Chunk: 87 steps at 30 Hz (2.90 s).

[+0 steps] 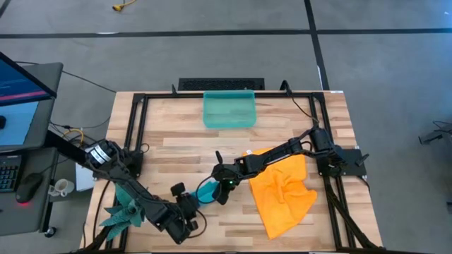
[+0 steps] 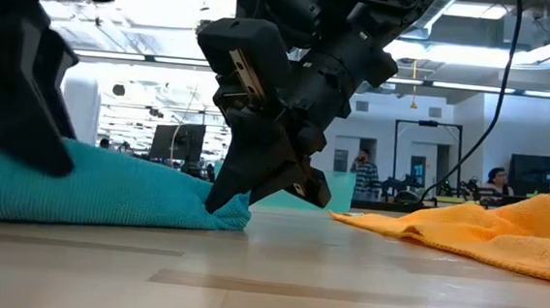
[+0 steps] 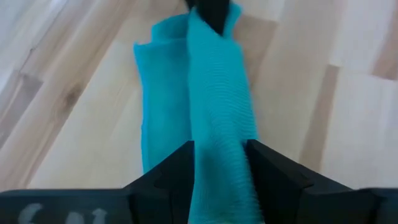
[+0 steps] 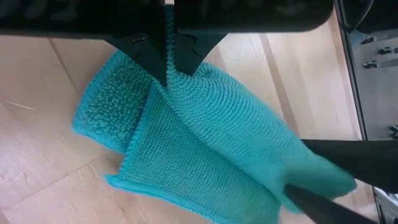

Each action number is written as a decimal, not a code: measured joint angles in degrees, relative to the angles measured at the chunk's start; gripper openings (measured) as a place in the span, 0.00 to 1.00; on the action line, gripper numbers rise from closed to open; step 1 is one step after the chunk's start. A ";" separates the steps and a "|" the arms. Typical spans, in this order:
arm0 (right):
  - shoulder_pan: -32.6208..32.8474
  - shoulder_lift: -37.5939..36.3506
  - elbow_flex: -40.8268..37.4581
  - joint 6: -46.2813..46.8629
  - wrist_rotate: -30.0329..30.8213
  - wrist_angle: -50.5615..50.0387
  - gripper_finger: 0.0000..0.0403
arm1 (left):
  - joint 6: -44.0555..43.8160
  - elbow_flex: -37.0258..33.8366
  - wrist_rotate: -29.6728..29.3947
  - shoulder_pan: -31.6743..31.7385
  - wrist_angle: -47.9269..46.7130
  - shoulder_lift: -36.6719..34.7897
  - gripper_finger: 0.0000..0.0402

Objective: Roll microfiber towels into tight, uniform cylinder then place into a basket
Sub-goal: Roll the blue microfiber cloth

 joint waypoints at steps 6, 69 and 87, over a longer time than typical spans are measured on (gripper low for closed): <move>0.39 0.00 0.00 -0.31 -1.22 0.09 0.04 | -5.00 -3.00 0.44 0.55 0.56 -0.02 0.34; -1.11 -2.11 -0.30 -4.78 -5.20 1.88 0.18 | -14.58 -17.41 1.21 -0.37 17.73 -4.79 0.34; -1.49 -3.78 -0.17 -10.05 -4.57 0.67 0.18 | -14.23 -17.52 1.76 -0.41 18.50 -4.70 0.34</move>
